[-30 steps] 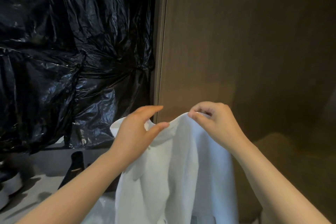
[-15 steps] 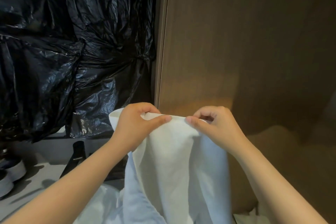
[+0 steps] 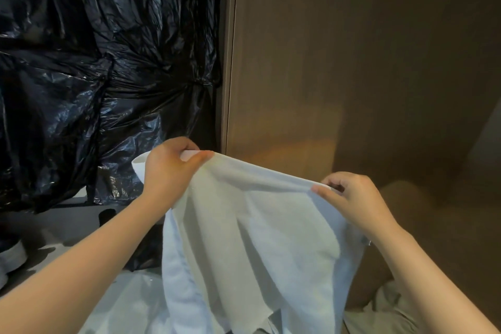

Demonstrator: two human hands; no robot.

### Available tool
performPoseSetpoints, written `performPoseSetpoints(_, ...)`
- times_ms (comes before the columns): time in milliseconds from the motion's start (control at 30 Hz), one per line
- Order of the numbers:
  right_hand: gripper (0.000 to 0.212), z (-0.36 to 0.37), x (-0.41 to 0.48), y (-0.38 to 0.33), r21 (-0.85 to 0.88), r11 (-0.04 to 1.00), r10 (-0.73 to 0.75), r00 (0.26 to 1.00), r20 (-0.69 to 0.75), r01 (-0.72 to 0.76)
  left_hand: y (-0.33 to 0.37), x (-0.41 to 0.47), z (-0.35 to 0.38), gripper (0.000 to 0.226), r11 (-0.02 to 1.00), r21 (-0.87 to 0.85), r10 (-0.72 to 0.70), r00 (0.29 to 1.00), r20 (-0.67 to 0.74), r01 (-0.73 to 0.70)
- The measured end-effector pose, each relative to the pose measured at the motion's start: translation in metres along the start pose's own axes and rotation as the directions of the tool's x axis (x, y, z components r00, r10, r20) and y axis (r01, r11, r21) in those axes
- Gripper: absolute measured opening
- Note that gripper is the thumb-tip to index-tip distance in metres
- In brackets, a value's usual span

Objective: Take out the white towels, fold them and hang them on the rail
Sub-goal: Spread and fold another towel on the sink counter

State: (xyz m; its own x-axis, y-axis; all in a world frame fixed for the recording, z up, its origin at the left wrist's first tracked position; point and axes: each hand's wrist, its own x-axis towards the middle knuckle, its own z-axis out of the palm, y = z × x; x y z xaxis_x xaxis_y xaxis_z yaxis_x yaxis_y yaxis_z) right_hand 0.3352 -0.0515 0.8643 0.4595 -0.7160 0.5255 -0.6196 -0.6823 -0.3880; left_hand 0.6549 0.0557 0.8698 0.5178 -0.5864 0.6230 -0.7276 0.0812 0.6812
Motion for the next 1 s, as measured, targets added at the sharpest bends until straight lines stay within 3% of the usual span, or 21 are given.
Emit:
performPoseSetpoints(133,0.037,0.003,-0.006,0.019,-0.136,0.985,0.103,0.995,-0.009,-0.103,-0.001,0.002,0.001,0.018,1.0,0.013,-0.004,1.0,-0.01,0.004)
performPoseSetpoints(233,0.034,0.011,-0.015,0.031,-0.132,0.969,0.211,0.977,0.014,-0.208,-0.004,0.001,0.002,0.017,0.999,0.042,-0.004,1.0,0.016,0.003)
performPoseSetpoints(467,0.035,-0.007,0.005,0.007,0.35,0.902,0.301,0.95,-0.086,-0.254,0.006,0.004,0.004,0.021,0.998,-0.035,-0.052,0.998,0.03,0.053)
performPoseSetpoints(600,0.01,-0.033,0.016,-0.031,0.583,0.777,0.277,0.961,0.021,-0.237,0.027,0.004,0.004,0.025,0.993,-0.097,-0.065,0.998,0.023,0.067)
performPoseSetpoints(700,0.007,-0.041,0.019,-0.057,0.717,0.662,0.228,0.97,0.082,-0.216,0.047,0.009,0.006,0.028,0.981,-0.177,-0.081,0.996,0.021,0.083)
performPoseSetpoints(867,0.014,-0.029,0.02,-0.073,0.662,0.74,0.183,0.983,-0.029,-0.119,0.057,0.016,0.022,0.029,0.972,-0.217,-0.069,0.993,0.098,0.089)
performPoseSetpoints(933,0.018,-0.007,0.012,-0.062,0.628,0.761,0.227,0.974,-0.018,-0.166,0.043,0.005,0.037,0.023,0.984,-0.16,-0.054,0.986,0.159,0.08)
performPoseSetpoints(1000,0.024,0.023,-0.004,-0.042,0.555,0.773,0.329,0.942,0.067,-0.309,0.017,-0.02,0.055,0.014,0.988,-0.067,-0.115,0.96,0.256,0.136)
